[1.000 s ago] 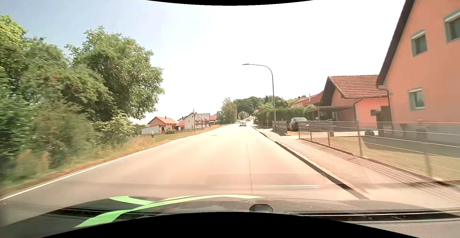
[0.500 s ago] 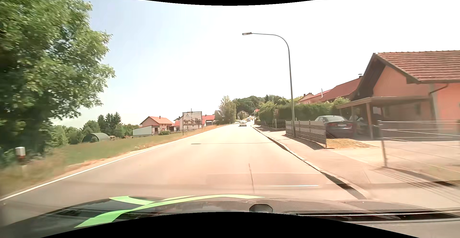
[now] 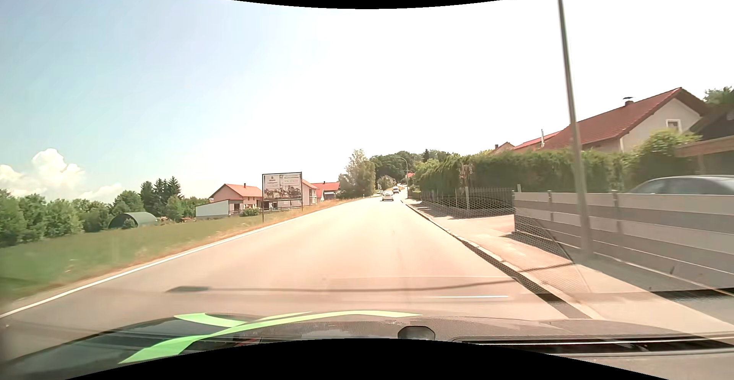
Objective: Follow the waypoints while adhering to traffic rules and regulations
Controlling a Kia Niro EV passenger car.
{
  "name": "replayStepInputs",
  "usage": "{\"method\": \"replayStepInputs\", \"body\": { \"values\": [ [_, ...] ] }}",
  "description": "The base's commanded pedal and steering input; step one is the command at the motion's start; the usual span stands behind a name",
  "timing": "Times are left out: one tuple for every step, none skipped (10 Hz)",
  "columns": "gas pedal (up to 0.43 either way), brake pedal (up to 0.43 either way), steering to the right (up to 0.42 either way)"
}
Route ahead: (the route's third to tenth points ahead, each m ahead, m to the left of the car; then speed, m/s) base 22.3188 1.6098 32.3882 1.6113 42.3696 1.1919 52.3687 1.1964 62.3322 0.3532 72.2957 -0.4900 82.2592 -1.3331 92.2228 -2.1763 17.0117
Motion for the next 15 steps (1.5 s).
{"method": "replayStepInputs", "body": {
  "values": [
    [0.157, 0.000, -0.004],
    [0.150, 0.000, -0.005],
    [0.150, 0.000, -0.004],
    [0.150, 0.000, -0.004],
    [0.150, 0.000, -0.004],
    [0.138, 0.000, -0.003],
    [0.130, 0.000, -0.003],
    [0.130, 0.000, -0.003],
    [0.130, 0.000, -0.003],
    [0.118, 0.000, -0.003],
    [0.110, 0.000, -0.003],
    [0.110, 0.000, -0.003],
    [0.110, 0.000, -0.003],
    [0.118, 0.000, -0.001],
    [0.150, 0.000, 0.000]
  ]
}}
